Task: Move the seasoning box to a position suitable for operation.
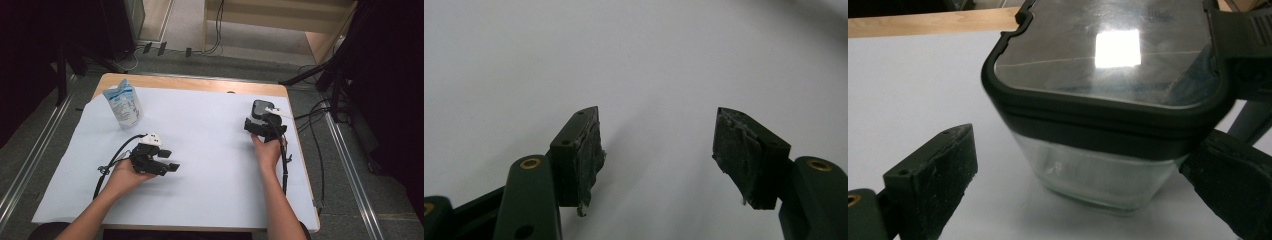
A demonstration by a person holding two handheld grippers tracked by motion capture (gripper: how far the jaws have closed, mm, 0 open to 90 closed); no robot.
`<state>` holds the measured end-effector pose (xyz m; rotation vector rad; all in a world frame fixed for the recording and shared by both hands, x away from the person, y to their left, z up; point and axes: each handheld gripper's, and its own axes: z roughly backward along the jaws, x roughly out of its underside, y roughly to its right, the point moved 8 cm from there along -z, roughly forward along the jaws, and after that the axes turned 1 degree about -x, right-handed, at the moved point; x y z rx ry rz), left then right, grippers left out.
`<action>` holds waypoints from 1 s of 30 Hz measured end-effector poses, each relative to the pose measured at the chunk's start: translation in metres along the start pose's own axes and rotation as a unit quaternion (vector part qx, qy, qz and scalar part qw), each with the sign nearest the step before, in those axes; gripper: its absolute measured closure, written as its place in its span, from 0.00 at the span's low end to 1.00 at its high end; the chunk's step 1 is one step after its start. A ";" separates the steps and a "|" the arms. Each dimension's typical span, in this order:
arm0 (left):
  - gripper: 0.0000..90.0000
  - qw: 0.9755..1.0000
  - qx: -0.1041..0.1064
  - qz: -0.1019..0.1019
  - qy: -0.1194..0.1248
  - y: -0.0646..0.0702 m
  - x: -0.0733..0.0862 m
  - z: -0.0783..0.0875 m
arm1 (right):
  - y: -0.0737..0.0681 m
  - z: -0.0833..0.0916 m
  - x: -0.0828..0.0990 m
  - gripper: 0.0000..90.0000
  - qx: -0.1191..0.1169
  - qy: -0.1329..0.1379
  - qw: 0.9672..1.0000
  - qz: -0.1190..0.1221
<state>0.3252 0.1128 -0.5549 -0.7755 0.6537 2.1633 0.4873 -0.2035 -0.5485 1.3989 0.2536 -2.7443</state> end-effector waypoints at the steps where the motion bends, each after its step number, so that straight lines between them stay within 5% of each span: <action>1: 0.40 1.000 -0.001 0.002 0.002 0.000 0.001 0.000 | 0.001 -0.002 -0.001 0.02 0.001 0.001 1.000 -0.003; 16: 0.40 1.000 -0.013 0.017 0.001 0.000 0.011 0.004 | 0.009 -0.028 -0.009 0.06 0.010 0.016 1.000 -0.022; 30: 0.40 1.000 -0.011 0.023 0.004 -0.003 0.009 0.004 | 0.010 -0.032 -0.009 0.09 0.008 0.015 1.000 0.001</action>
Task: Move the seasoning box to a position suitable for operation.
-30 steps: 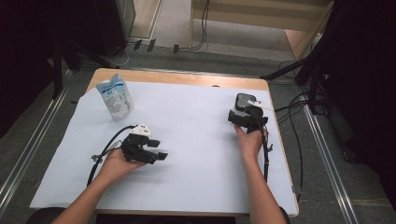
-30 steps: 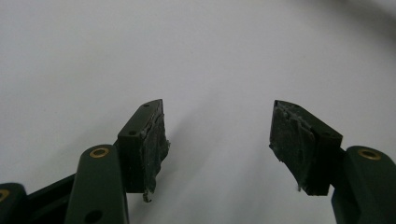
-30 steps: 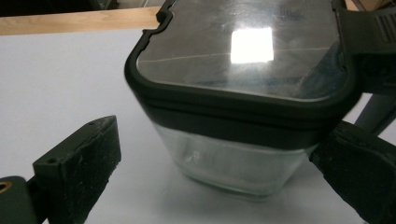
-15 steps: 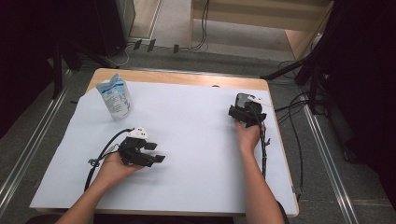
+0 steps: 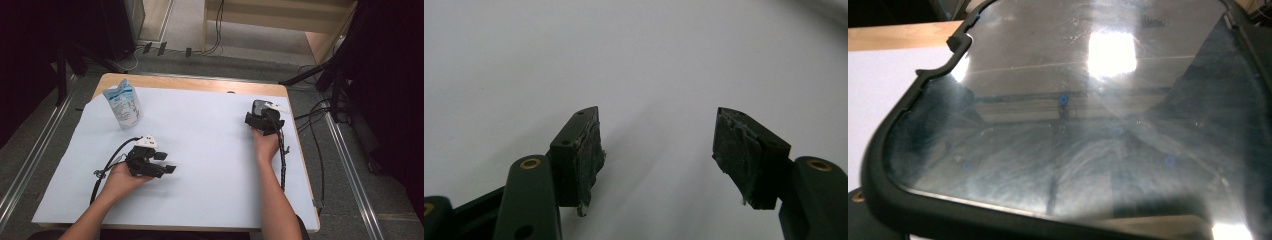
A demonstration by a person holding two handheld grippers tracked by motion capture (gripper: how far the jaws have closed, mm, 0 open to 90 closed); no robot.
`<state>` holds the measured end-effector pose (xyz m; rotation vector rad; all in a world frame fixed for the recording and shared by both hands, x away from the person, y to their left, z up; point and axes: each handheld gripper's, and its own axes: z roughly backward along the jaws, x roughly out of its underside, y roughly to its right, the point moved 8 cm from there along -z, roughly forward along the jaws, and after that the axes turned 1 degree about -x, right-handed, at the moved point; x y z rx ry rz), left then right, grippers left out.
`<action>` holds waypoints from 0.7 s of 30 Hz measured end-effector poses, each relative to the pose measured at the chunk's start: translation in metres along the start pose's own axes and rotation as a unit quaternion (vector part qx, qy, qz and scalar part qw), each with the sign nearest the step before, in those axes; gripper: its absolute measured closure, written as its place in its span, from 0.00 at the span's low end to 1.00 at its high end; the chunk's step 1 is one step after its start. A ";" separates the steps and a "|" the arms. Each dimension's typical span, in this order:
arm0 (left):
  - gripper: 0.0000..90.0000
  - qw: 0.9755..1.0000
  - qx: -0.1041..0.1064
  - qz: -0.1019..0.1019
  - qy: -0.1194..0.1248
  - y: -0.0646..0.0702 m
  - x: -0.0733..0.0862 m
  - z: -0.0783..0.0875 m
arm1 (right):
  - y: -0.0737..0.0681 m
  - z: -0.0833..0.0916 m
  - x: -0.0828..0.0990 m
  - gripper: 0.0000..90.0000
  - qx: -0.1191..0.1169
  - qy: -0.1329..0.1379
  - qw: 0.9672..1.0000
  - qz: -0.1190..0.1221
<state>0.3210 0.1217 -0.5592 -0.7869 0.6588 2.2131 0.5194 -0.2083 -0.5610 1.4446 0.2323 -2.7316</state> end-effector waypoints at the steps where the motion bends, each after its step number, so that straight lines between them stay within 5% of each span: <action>1: 0.40 1.000 0.000 0.000 0.000 0.000 0.000 0.000 | 0.000 0.000 0.000 0.09 0.000 0.000 1.000 0.003; 21: 0.41 1.000 0.000 0.006 0.002 -0.008 -0.004 -0.001 | -0.001 0.015 -0.003 0.17 -0.006 0.014 1.000 0.027</action>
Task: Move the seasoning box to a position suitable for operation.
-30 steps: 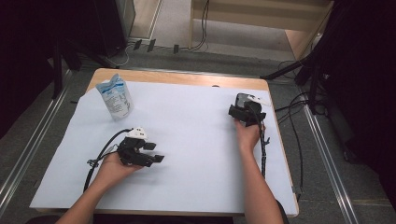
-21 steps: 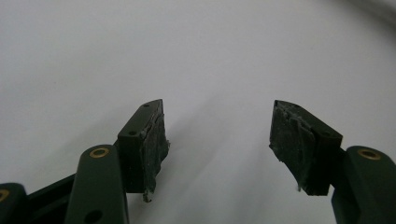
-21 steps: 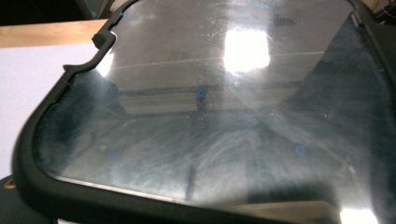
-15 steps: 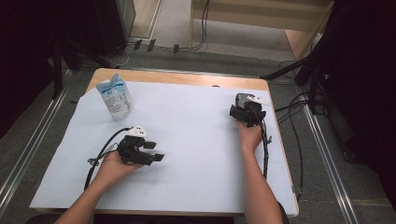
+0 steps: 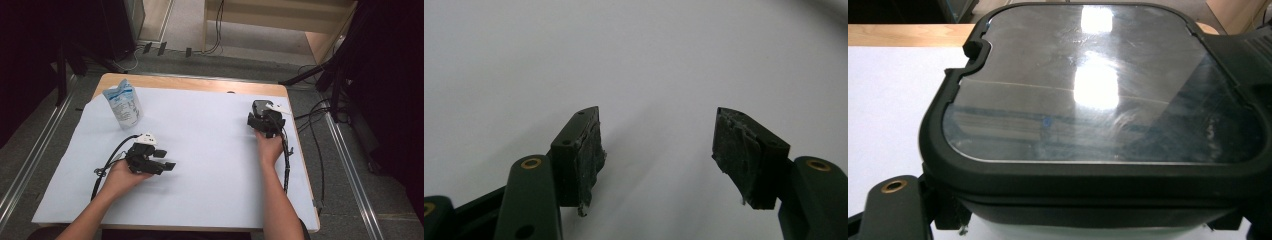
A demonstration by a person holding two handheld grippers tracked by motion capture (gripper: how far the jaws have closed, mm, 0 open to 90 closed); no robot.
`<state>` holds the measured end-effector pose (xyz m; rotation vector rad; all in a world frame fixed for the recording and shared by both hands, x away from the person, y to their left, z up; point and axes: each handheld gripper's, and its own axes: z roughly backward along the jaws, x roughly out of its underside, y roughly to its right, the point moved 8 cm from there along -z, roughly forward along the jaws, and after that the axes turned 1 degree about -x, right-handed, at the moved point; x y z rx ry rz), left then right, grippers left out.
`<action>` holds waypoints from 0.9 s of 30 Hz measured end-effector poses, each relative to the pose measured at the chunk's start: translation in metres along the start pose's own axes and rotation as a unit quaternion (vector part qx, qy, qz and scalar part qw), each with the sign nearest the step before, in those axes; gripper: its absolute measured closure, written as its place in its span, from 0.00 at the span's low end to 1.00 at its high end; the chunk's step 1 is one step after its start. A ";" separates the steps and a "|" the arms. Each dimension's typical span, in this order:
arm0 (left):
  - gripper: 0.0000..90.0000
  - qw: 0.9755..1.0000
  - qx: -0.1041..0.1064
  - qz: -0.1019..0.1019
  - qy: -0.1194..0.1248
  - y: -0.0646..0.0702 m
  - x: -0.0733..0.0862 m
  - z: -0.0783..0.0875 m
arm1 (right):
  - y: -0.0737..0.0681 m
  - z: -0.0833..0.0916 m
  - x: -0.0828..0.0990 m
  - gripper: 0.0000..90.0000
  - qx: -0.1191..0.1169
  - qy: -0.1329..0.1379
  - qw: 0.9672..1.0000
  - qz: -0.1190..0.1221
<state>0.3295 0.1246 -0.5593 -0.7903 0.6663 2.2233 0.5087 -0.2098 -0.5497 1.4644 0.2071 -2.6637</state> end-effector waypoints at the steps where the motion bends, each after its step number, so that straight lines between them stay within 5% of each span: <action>1: 0.41 1.000 0.000 0.002 0.001 0.000 0.000 0.000 | -0.001 0.001 -0.001 0.17 -0.001 0.003 1.000 0.003; 17: 0.39 1.000 0.004 0.009 0.003 -0.016 -0.011 0.005 | -0.032 0.026 0.001 0.17 -0.048 0.006 0.998 0.030; 27: 0.39 1.000 -0.006 0.006 0.002 -0.024 -0.014 0.005 | -0.072 0.045 0.010 0.17 -0.105 0.003 0.994 0.044</action>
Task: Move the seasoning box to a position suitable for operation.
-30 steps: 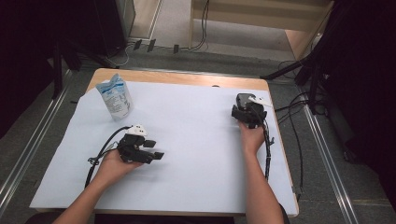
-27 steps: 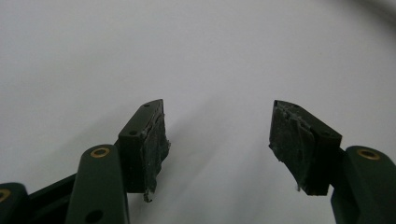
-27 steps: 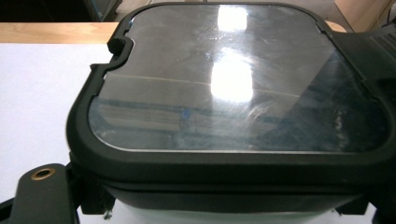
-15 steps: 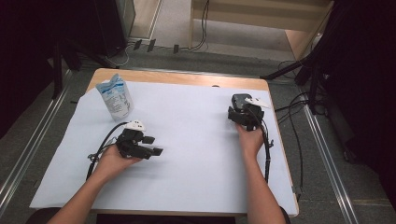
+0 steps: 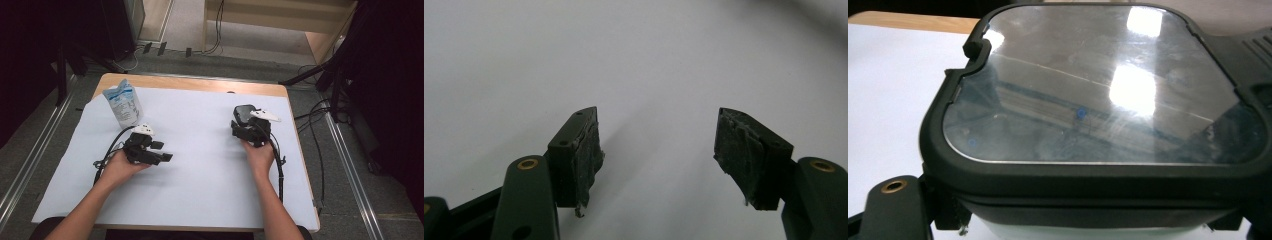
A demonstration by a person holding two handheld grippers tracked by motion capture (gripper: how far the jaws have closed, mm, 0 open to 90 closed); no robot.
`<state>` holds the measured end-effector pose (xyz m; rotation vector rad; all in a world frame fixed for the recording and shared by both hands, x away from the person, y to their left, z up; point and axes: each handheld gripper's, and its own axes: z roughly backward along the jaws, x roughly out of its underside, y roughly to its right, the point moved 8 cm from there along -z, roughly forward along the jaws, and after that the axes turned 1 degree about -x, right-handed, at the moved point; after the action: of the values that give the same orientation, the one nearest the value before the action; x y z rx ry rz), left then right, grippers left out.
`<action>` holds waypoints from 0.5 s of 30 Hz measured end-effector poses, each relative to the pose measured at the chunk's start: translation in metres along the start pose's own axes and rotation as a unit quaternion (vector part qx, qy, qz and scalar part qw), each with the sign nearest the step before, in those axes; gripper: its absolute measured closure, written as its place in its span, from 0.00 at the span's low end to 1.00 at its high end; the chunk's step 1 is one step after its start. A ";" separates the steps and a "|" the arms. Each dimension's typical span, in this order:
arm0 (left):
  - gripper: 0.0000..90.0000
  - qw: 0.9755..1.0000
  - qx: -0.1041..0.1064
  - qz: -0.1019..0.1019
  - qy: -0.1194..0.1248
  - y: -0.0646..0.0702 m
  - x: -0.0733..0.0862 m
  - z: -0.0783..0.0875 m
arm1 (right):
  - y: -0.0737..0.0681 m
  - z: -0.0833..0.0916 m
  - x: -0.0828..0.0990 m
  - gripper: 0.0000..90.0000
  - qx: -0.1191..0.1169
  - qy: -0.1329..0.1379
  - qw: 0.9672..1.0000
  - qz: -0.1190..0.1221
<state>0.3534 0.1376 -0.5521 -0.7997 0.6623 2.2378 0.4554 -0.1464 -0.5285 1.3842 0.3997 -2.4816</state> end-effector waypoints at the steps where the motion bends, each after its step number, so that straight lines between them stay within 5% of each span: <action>1: 0.39 1.000 0.003 0.000 -0.002 -0.001 0.000 0.000 | -0.004 0.000 0.000 0.17 -0.006 0.000 1.000 0.005; 15: 0.40 1.000 -0.007 0.012 -0.002 -0.011 0.005 0.009 | -0.071 0.007 0.011 0.17 -0.082 -0.011 0.995 0.047</action>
<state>0.3553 0.1522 -0.5517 -0.7972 0.6582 2.2671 0.4183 -0.0846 -0.5267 1.2793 0.5079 -2.3303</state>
